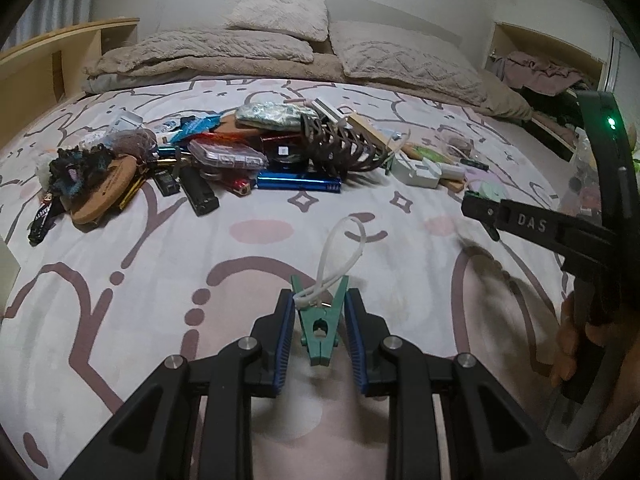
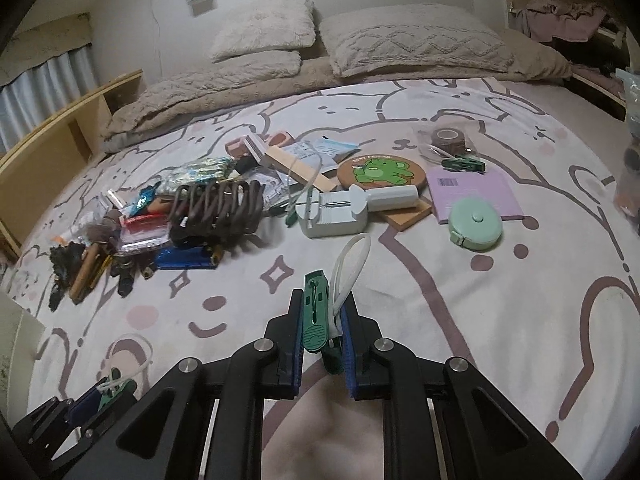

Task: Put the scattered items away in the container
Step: 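Lift the green clothespin with both grippers and carry it toward the white box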

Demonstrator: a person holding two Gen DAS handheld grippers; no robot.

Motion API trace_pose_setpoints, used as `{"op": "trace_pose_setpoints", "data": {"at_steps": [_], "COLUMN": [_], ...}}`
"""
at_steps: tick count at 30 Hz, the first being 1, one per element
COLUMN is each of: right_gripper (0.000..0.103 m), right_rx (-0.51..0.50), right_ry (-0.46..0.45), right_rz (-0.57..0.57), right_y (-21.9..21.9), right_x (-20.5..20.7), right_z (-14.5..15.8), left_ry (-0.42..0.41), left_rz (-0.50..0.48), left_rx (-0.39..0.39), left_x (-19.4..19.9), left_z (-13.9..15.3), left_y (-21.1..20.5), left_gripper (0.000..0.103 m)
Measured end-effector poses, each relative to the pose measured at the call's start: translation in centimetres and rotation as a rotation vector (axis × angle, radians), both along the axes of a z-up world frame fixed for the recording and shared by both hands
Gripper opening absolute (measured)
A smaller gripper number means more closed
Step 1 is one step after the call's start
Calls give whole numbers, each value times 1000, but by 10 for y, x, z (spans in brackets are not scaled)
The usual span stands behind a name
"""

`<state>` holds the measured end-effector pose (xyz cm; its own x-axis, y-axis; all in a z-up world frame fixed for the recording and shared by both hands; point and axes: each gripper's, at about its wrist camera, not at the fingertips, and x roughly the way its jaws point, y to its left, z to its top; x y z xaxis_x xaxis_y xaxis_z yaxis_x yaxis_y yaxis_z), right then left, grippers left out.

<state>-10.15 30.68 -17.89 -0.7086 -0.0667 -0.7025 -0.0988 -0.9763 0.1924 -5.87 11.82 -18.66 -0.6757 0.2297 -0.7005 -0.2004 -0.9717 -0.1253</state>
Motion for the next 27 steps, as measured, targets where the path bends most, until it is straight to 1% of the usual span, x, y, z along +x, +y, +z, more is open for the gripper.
{"op": "trace_pose_setpoints", "data": {"at_steps": [4, 7, 13, 25, 27], "right_gripper": [17, 17, 17, 17, 17], "right_rx": [-14, -73, -114, -88, -79], "right_ry": [12, 14, 27, 51, 57], "right_rz": [8, 18, 31, 58, 62], "right_y": [-3, -1, -4, -18, -21], "right_x": [5, 8, 18, 33, 36], "right_z": [5, 8, 16, 29, 32], "left_ry": [17, 23, 26, 67, 64], "left_rz": [25, 36, 53, 68, 70], "left_rx": [9, 8, 30, 1, -2], "left_x": [1, 1, 0, 4, 4], "left_z": [6, 11, 17, 34, 37], "left_y": [-4, -8, -16, -25, -27], "left_gripper": [25, 25, 25, 25, 25]}}
